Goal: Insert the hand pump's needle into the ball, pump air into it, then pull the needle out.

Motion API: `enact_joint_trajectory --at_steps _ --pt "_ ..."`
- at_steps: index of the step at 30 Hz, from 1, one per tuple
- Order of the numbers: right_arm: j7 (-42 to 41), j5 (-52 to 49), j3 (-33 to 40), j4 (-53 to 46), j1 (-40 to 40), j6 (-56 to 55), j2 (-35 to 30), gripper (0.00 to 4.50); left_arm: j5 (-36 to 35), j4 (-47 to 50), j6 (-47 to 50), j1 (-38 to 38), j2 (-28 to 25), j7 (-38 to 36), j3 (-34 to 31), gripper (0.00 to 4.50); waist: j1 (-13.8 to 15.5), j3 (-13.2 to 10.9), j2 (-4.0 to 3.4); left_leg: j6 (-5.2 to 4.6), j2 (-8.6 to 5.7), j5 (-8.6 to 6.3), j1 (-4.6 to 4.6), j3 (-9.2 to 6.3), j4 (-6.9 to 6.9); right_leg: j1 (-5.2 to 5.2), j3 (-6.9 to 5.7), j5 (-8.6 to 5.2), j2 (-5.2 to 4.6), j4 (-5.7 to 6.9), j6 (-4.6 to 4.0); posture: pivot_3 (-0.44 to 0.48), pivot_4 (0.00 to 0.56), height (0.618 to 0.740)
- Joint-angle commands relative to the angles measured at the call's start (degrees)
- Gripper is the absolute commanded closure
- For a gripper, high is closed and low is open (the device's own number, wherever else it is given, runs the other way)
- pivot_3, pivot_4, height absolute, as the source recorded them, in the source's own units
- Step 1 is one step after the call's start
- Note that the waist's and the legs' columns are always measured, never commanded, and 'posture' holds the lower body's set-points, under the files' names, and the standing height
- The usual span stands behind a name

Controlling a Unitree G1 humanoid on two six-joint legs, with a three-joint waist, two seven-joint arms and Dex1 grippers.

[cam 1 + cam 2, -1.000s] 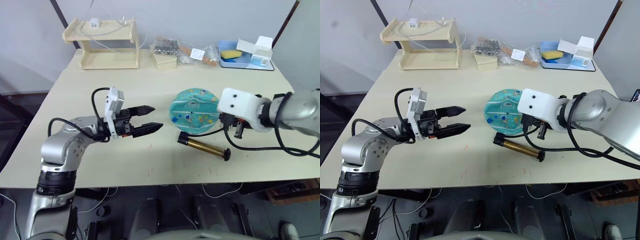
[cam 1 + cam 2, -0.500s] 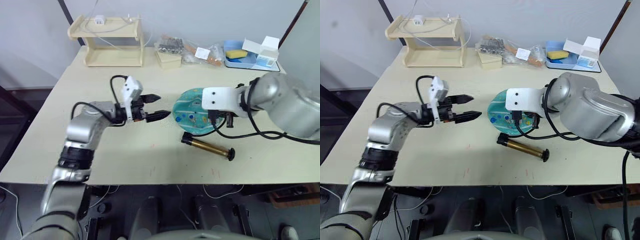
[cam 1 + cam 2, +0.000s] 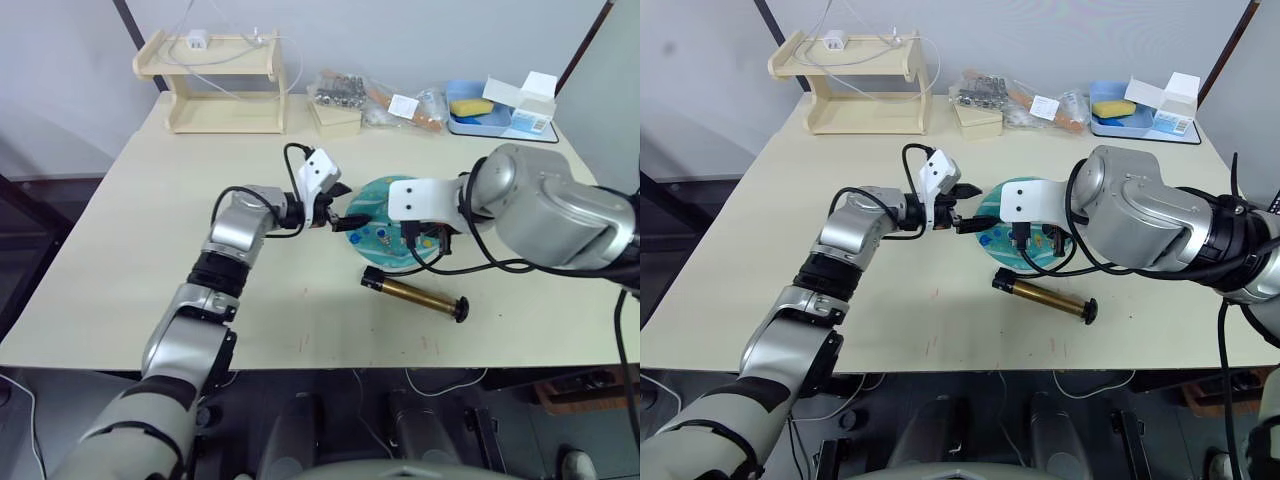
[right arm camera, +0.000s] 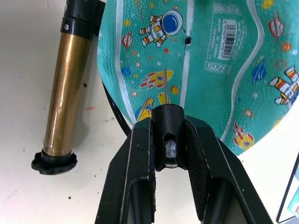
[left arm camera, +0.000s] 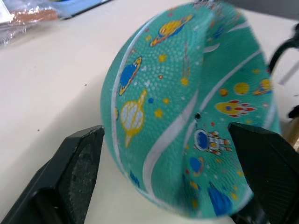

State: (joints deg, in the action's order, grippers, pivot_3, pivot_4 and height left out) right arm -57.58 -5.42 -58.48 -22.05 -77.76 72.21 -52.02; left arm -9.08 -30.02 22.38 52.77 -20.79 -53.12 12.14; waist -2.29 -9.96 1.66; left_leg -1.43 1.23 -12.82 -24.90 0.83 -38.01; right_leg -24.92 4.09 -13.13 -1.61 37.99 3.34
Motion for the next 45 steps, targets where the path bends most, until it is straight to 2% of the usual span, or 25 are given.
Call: enact_joint_trajectory --at_steps 1,5,7,8,14,20,33,45 --pt "-0.1 1.5 1.6 -0.5 -0.1 0.9 0.6 4.09 1.6 1.5 1.8 -0.2 1.6 4.4 -0.6 1.85 0.0 0.0 0.00 0.00 0.00 0.00 -0.01 -0.01 -0.02 0.00 0.00 0.00 0.00 0.01 0.00 0.000 0.150 0.740" --pt "0.2 2.0 1.7 -0.5 0.8 1.2 1.2 4.09 1.7 8.5 8.4 -3.4 3.0 8.3 -0.9 3.75 0.1 0.0 0.00 0.00 0.02 0.00 -0.01 -0.07 -0.05 0.03 -0.05 0.00 -0.05 0.04 0.00 0.000 0.150 0.740" --pt "0.2 2.2 1.7 -0.5 1.1 1.2 1.3 4.09 1.6 12.3 11.9 -4.9 3.3 10.2 -1.1 4.43 0.1 0.0 0.00 0.00 0.03 0.00 -0.01 -0.07 -0.07 0.03 -0.05 0.01 -0.08 0.05 0.01 0.000 0.150 0.740" --pt "0.2 2.4 1.6 -0.4 1.1 1.1 1.4 4.09 1.4 14.6 14.2 -5.6 3.6 11.5 -1.5 4.50 0.0 0.0 0.00 0.00 0.03 0.00 -0.01 -0.07 -0.09 0.04 -0.05 0.01 -0.08 0.07 0.01 0.000 0.150 0.740" --pt "0.2 3.5 1.1 0.4 1.4 0.4 1.8 4.09 0.3 25.5 23.8 -8.8 4.0 15.9 -2.0 4.50 -0.1 0.0 0.00 0.00 0.02 0.00 0.02 -0.27 -0.15 0.07 -0.09 0.02 -0.04 0.13 0.01 0.000 0.150 0.740" --pt "0.1 5.6 0.6 3.1 1.4 -1.3 2.7 4.09 -0.2 30.8 29.0 -10.7 4.3 19.1 -1.8 4.50 -0.2 0.0 0.00 0.01 0.01 0.00 0.03 -0.46 -0.15 0.08 -0.13 0.02 -0.04 0.14 0.00 0.000 0.150 0.740" --pt "-1.6 11.8 -1.1 12.1 2.7 -6.4 8.3 4.09 -0.5 32.1 30.0 -12.1 5.9 22.7 -1.0 4.50 -0.1 0.0 -0.01 0.01 -0.02 0.00 0.05 -0.50 -0.19 0.13 -0.15 0.03 -0.07 0.15 -0.01 0.000 0.150 0.740" --pt "-3.3 15.2 0.1 16.5 5.4 -9.3 12.2 4.09 -1.0 33.4 30.6 -13.2 6.7 23.6 -0.9 4.50 -0.1 0.0 -0.02 0.02 -0.04 0.01 0.15 -0.59 -0.30 0.25 -0.22 0.04 -0.06 0.25 -0.03 0.000 0.150 0.740"
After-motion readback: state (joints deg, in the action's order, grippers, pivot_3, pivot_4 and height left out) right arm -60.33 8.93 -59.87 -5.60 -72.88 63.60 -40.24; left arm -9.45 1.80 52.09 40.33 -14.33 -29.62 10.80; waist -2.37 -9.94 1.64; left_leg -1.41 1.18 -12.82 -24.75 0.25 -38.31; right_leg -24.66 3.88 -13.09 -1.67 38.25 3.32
